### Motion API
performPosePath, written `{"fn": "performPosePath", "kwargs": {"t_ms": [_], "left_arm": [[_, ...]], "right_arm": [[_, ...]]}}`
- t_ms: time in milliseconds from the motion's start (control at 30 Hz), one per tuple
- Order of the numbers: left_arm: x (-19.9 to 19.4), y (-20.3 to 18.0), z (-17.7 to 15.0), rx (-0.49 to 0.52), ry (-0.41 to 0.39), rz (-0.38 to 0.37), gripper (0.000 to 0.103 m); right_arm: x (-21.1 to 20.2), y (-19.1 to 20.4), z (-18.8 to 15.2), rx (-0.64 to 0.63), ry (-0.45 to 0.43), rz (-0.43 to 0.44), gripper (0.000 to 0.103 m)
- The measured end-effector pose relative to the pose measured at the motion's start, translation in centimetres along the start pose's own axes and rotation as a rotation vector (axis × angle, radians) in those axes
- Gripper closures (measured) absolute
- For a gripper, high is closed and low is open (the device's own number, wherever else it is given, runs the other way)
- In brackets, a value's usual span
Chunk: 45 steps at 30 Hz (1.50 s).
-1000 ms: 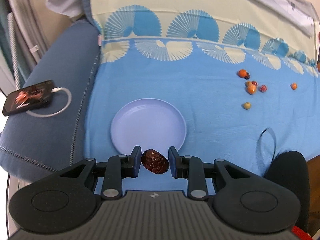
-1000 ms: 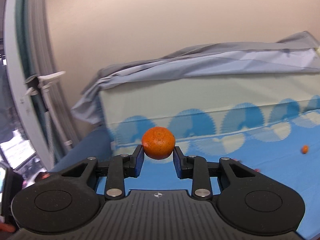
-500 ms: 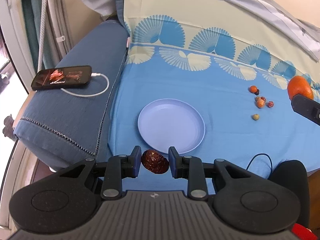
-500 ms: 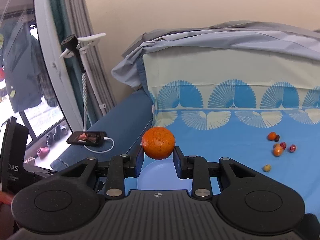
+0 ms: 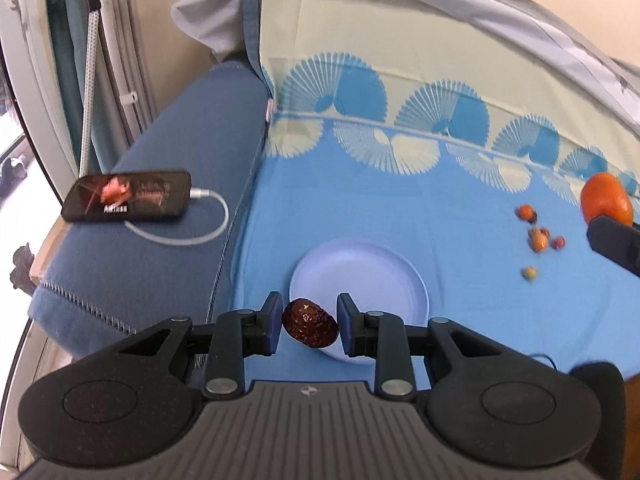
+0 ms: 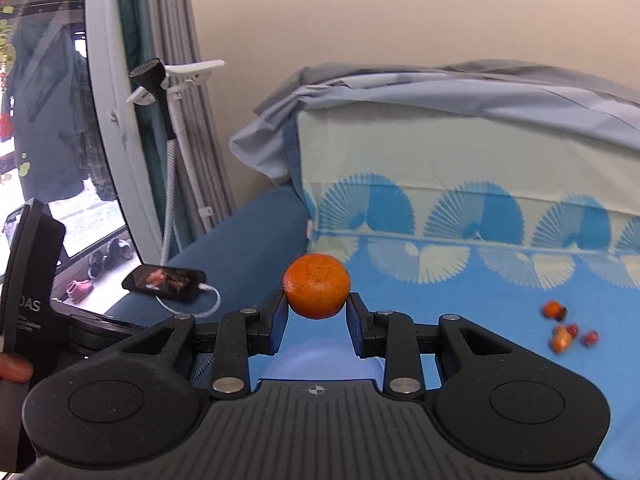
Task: Organize fruits
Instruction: 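Carry both fruits over the blue plate and open both tools to drop them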
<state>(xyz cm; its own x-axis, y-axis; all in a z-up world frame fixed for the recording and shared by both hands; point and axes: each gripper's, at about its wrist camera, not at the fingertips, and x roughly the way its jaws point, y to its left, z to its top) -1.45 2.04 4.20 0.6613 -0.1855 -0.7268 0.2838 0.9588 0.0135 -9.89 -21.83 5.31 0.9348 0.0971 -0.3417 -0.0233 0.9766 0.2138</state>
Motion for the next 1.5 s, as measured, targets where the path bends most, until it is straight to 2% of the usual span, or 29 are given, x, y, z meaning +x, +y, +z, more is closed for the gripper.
{"fn": "performPosePath", "kwargs": {"t_ms": [100,233,667,967,1300,1333,1367,1400,1433,1467,1500], "left_arm": [[0.9,0.0,0.7,-0.010,0.006,0.009,0.071],[2.6,-0.3,0.7,0.007,0.043,0.023,0.071],[10.5,-1.5,0.0,0.046,0.196,0.031,0.071],[18.4,-3.0,0.1,0.084,0.273,0.020,0.071],[24.6,-3.9,0.1,0.139,0.319,0.026,0.070],[24.7,-3.8,0.2,0.137,0.311,0.017,0.062],[24.7,-3.7,0.4,0.138,0.301,0.001,0.040],[24.4,-3.6,0.7,0.137,0.287,-0.011,0.024],[23.7,-3.3,1.0,0.131,0.261,-0.013,0.002],[22.7,-3.1,1.2,0.124,0.217,-0.014,0.000],[21.7,-2.9,1.4,0.129,0.183,-0.017,0.000]], "right_arm": [[1.8,0.3,-0.5,0.011,0.048,0.038,0.069],[3.9,0.8,-2.9,-0.008,0.146,0.057,0.069],[9.4,-1.6,-7.2,-0.008,0.310,-0.025,0.069],[16.2,-4.3,-10.2,-0.014,0.434,-0.056,0.069],[21.6,-5.6,-12.6,-0.034,0.527,-0.060,0.068],[22.0,-5.7,-12.6,-0.030,0.534,-0.058,0.068],[22.3,-5.8,-12.4,-0.021,0.536,-0.062,0.063],[22.2,-5.9,-12.1,-0.008,0.526,-0.066,0.057],[22.0,-6.0,-11.6,0.000,0.512,-0.070,0.040],[21.7,-6.0,-11.0,0.001,0.498,-0.073,0.027],[21.2,-5.9,-10.5,-0.003,0.487,-0.077,0.024]]}}
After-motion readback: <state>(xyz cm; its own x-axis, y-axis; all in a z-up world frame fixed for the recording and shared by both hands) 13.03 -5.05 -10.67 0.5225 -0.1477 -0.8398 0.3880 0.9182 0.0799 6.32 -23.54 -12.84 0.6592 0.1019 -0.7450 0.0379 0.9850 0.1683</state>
